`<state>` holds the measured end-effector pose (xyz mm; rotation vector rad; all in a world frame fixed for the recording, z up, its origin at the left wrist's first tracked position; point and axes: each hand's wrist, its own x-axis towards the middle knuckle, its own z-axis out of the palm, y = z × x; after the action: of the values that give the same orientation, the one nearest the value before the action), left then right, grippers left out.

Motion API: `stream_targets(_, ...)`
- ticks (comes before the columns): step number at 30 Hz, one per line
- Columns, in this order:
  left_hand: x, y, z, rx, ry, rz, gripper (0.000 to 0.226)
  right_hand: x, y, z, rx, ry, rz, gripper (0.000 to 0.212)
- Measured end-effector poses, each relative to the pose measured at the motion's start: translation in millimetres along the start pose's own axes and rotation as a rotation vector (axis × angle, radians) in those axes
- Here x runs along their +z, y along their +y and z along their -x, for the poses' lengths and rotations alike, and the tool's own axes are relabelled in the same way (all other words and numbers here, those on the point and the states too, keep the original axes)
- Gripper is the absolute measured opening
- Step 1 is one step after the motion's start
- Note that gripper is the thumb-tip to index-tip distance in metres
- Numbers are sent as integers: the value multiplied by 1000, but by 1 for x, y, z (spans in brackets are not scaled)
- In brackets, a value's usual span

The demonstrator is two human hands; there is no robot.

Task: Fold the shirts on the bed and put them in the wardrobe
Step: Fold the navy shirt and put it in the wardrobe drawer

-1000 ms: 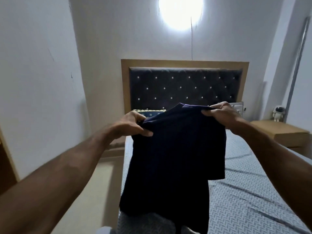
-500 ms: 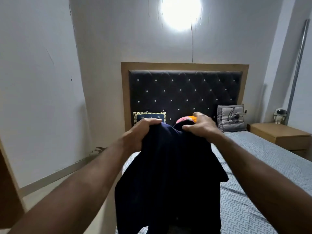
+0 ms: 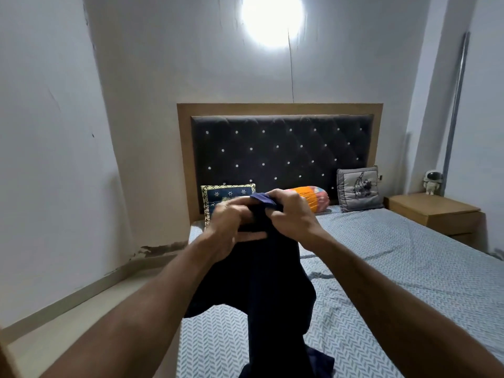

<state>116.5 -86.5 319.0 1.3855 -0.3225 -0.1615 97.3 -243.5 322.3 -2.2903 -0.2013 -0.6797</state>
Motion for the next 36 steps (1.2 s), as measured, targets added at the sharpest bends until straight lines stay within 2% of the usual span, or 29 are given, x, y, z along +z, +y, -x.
stream_targets(2,-12,-7,-5,122,147,-419,24,-9,1,0,20,-112,-236,28)
stream_targets(4,-26,-16,-11,160,100,-735,55,-17,-3,1,30,-207,-395,29)
stream_targets(5,-31,-21,-15,117,17,-780,62,-21,-8,3,30,-213,-431,27)
stream_targets(6,-34,-24,-16,64,-55,-768,55,-25,-10,3,26,-197,-440,24)
stream_targets(7,-35,-27,-14,14,-110,-732,37,-29,-10,2,32,-170,-436,19)
stream_targets(9,-40,-28,-11,11,-83,-694,6,-41,-8,1,64,-113,-360,15)
stream_targets(14,-61,-7,-5,121,18,-733,34,-69,27,1,149,-22,65,32)
stream_targets(15,-64,-1,-6,134,9,-713,37,-73,31,4,168,-17,61,32)
stream_targets(17,-61,11,-4,150,-29,-582,36,-76,39,8,192,-25,-99,31)
stream_targets(20,-58,27,-4,123,-64,-483,46,-82,38,13,186,-32,-395,15)
stream_targets(23,-64,42,1,29,-136,-452,46,-92,37,18,229,-45,-512,24)
stream_targets(27,-70,48,10,6,-103,-574,24,-86,37,19,247,1,-477,30)
stream_targets(29,-73,47,13,56,-46,-530,19,-83,35,18,251,49,-503,33)
stream_targets(31,-76,45,16,102,0,-472,16,-82,37,17,242,-9,-515,50)
stream_targets(32,-77,44,17,117,15,-465,15,-84,37,18,235,-78,-465,59)
stream_targets(33,-78,44,18,128,26,-463,14,-85,37,20,227,-150,-377,59)
stream_targets(35,-80,45,20,157,37,-498,14,-85,39,20,192,-245,-259,36)
stream_targets(36,-83,47,21,161,31,-544,15,-86,39,20,168,-244,-276,22)
